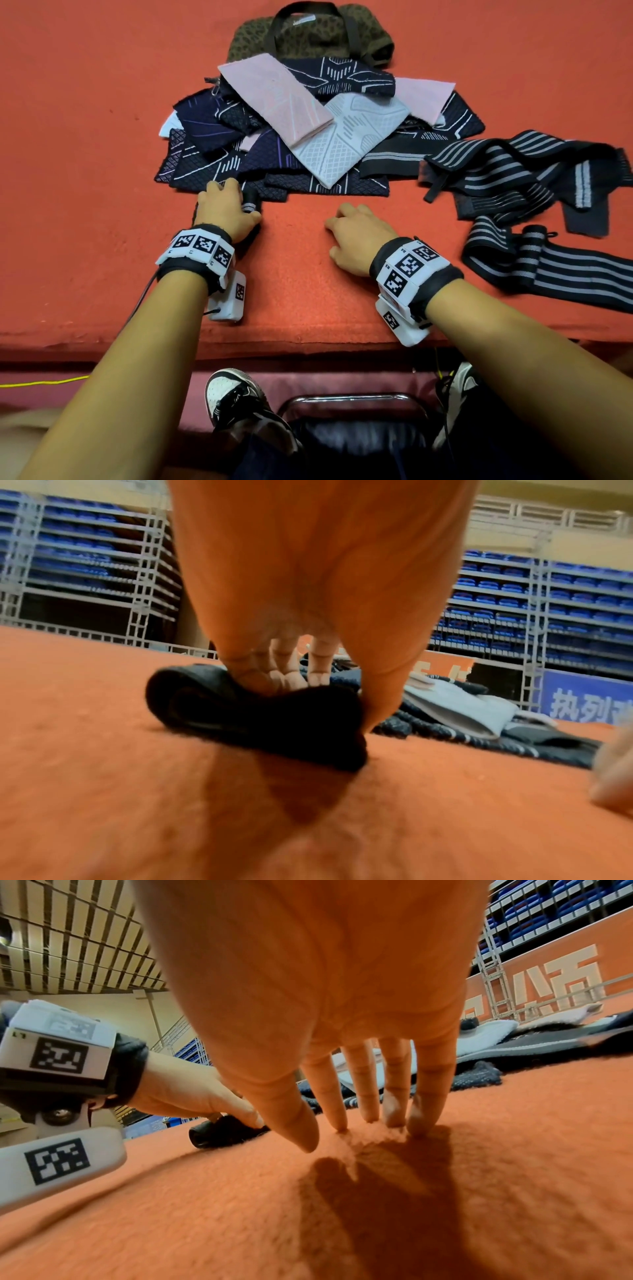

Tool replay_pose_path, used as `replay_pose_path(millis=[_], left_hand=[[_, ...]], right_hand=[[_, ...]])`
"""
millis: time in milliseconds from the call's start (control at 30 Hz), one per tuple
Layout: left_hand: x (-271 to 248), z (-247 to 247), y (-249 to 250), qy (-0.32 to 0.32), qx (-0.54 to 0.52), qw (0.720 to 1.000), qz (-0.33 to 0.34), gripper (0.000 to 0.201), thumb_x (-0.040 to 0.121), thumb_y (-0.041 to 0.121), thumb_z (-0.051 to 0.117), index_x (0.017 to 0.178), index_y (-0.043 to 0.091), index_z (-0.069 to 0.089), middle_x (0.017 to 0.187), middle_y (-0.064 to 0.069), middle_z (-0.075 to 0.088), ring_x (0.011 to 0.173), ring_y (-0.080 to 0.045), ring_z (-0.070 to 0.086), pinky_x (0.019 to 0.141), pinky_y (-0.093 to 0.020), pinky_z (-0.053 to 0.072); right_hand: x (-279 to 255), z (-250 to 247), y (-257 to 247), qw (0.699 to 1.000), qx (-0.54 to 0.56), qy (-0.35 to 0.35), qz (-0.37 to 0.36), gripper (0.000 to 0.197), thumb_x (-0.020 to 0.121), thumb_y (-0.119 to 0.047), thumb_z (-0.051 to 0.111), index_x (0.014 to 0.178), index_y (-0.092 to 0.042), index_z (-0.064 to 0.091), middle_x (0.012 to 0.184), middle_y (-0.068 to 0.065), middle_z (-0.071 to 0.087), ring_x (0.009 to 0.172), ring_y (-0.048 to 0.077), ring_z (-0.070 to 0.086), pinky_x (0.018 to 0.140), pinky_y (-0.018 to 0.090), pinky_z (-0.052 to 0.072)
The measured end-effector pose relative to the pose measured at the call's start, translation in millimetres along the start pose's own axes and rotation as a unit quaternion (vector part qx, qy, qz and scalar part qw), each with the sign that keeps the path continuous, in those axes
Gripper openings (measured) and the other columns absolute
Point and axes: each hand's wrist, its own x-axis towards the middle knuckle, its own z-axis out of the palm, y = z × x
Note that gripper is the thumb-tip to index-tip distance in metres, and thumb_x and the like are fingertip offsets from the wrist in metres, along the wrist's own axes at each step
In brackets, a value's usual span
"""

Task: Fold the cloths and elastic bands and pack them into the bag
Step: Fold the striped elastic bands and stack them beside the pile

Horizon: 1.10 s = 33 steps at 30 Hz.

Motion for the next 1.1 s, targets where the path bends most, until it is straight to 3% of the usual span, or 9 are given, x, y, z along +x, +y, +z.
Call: replay_pose_path(millis=[200, 333, 433, 633, 767, 833, 867, 1000, 1100], left_hand=[[-16.9, 1.6, 53.2, -0.032, -0.043, 0.985, 0.166, 0.021, 0.081, 0.026, 0.071, 0.093, 0.019, 0.055, 0.101, -0.005, 0.057, 0.093, -0.025, 0.056, 0.084, -0.037, 0.048], [-36.2, 15.0, 104.8, -0.118, -0.047, 0.952, 0.28, 0.011, 0.086, 0.013, 0.063, 0.096, 0.016, 0.063, 0.091, 0.0, 0.067, 0.085, -0.017, 0.057, 0.078, -0.026, 0.043], [-44.7, 28.9, 130.4, -0.169, -0.043, 0.931, 0.321, 0.015, 0.086, 0.012, 0.064, 0.101, 0.013, 0.064, 0.093, -0.001, 0.068, 0.084, -0.017, 0.059, 0.082, -0.029, 0.047], [-63.9, 50.2, 166.4, -0.187, -0.024, 0.906, 0.379, 0.028, 0.087, 0.026, 0.068, 0.11, 0.011, 0.061, 0.098, -0.004, 0.063, 0.089, -0.022, 0.057, 0.074, -0.025, 0.037], [-75.0, 54.4, 196.0, -0.217, -0.077, 0.898, 0.375, 0.011, 0.088, 0.019, 0.068, 0.083, 0.011, 0.061, 0.078, 0.0, 0.06, 0.07, -0.016, 0.051, 0.07, -0.026, 0.04], [-78.4, 59.2, 208.9, -0.22, -0.082, 0.898, 0.372, 0.034, 0.09, 0.014, 0.063, 0.061, 0.019, 0.045, 0.064, 0.008, 0.047, 0.058, -0.009, 0.042, 0.066, -0.027, 0.038], [-80.7, 61.1, 214.3, -0.219, -0.079, 0.898, 0.373, 0.039, 0.092, 0.014, 0.061, 0.059, 0.022, 0.041, 0.063, 0.009, 0.043, 0.058, -0.01, 0.039, 0.066, -0.026, 0.035], [-86.8, 69.0, 228.0, -0.218, -0.051, 0.9, 0.374, 0.021, 0.092, 0.017, 0.058, 0.075, 0.006, 0.058, 0.075, -0.001, 0.049, 0.074, -0.023, 0.048, 0.069, -0.031, 0.041], [-84.9, 75.3, 230.5, -0.191, -0.054, 0.913, 0.355, 0.037, 0.091, 0.014, 0.058, 0.058, 0.015, 0.039, 0.063, 0.001, 0.045, 0.072, -0.03, 0.053, 0.064, -0.034, 0.042]], right_hand=[[-3.9, -10.0, 2.2, 1.0, -0.007, -0.015, 0.021, 0.043, 0.093, -0.033, 0.054, 0.133, -0.017, 0.053, 0.135, 0.008, 0.043, 0.126, 0.029, 0.041, 0.096, 0.045, 0.045], [-13.1, -32.8, 18.0, 0.997, -0.023, 0.006, 0.08, 0.034, 0.093, -0.027, 0.053, 0.124, -0.013, 0.059, 0.13, 0.013, 0.051, 0.122, 0.035, 0.05, 0.09, 0.041, 0.045], [-22.3, -44.8, 34.8, 0.989, -0.049, 0.015, 0.142, 0.034, 0.093, -0.027, 0.056, 0.123, -0.011, 0.06, 0.129, 0.013, 0.056, 0.12, 0.035, 0.053, 0.087, 0.039, 0.045], [-32.4, -56.5, 64.0, 0.969, -0.063, 0.04, 0.235, 0.045, 0.094, -0.012, 0.053, 0.139, -0.008, 0.048, 0.135, 0.015, 0.052, 0.122, 0.038, 0.051, 0.094, 0.047, 0.046], [-27.6, -65.3, 74.9, 0.963, -0.072, 0.058, 0.254, 0.035, 0.095, -0.009, 0.052, 0.129, -0.009, 0.056, 0.128, 0.013, 0.057, 0.118, 0.035, 0.055, 0.083, 0.04, 0.042], [-28.1, -65.4, 79.5, 0.96, -0.072, 0.065, 0.263, 0.026, 0.097, -0.009, 0.051, 0.121, -0.008, 0.06, 0.123, 0.012, 0.06, 0.113, 0.035, 0.058, 0.076, 0.039, 0.037], [-28.9, -65.6, 82.4, 0.958, -0.071, 0.068, 0.269, 0.022, 0.097, -0.01, 0.051, 0.116, -0.007, 0.062, 0.12, 0.012, 0.061, 0.11, 0.034, 0.059, 0.074, 0.039, 0.036], [-32.9, -66.8, 93.0, 0.95, -0.065, 0.079, 0.295, 0.008, 0.096, -0.009, 0.052, 0.089, -0.008, 0.056, 0.095, 0.01, 0.057, 0.094, 0.032, 0.06, 0.068, 0.038, 0.037], [-34.9, -66.3, 97.1, 0.948, -0.061, 0.075, 0.303, 0.015, 0.096, -0.007, 0.051, 0.081, -0.006, 0.049, 0.086, 0.01, 0.049, 0.087, 0.032, 0.057, 0.068, 0.037, 0.037]])
